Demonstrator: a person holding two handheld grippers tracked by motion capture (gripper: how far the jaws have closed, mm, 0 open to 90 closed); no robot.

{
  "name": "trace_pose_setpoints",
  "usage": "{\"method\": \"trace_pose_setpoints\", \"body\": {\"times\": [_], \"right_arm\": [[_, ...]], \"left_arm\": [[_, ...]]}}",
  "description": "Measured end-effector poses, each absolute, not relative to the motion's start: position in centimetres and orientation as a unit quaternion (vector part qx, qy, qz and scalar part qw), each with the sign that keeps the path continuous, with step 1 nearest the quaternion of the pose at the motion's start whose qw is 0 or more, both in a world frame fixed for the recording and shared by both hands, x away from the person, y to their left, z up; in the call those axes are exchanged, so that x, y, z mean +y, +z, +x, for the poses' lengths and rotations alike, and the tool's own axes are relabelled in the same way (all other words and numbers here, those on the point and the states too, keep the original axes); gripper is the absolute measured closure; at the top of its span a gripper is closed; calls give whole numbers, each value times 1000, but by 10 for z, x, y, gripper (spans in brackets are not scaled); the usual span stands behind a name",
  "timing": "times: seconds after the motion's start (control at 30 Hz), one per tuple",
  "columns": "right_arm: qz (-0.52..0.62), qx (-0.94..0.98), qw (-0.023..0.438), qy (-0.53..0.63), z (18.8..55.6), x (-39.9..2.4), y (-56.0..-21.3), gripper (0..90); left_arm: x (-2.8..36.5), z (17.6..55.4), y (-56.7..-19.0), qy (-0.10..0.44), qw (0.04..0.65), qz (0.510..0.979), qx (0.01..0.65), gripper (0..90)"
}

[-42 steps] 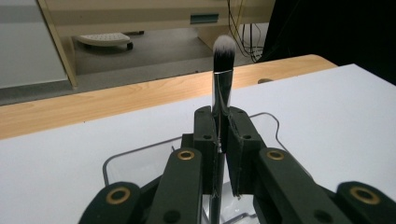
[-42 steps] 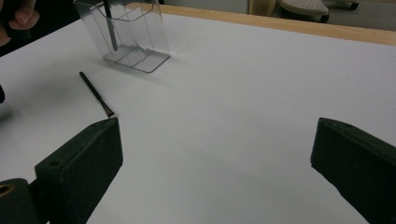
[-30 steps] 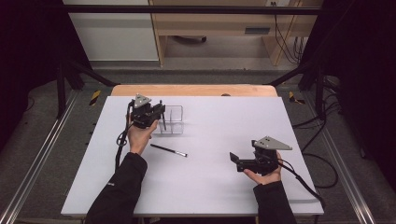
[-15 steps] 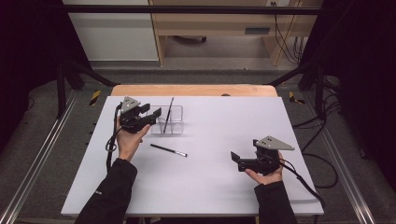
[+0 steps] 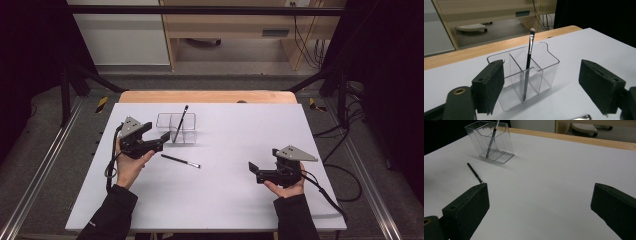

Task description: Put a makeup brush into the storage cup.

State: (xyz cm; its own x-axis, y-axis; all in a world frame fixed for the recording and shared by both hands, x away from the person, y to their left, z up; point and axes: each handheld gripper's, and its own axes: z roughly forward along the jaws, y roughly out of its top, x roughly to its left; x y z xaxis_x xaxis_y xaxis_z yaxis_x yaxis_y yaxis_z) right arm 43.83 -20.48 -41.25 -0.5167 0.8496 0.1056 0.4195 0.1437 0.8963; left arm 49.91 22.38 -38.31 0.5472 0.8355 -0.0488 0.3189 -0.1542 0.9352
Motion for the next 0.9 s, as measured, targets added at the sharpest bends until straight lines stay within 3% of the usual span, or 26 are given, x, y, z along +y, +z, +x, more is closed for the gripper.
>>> {"method": "trace_pose_setpoints", "body": {"times": [0.27,0.9], "right_arm": [[439,721,223,487,438,-206,-411,24],[437,722,223,488,435,-209,-410,24]], "left_arm": [[229,477,-387,254,507,721,399,128],[245,450,-409,254,478,732,413,89]]}}
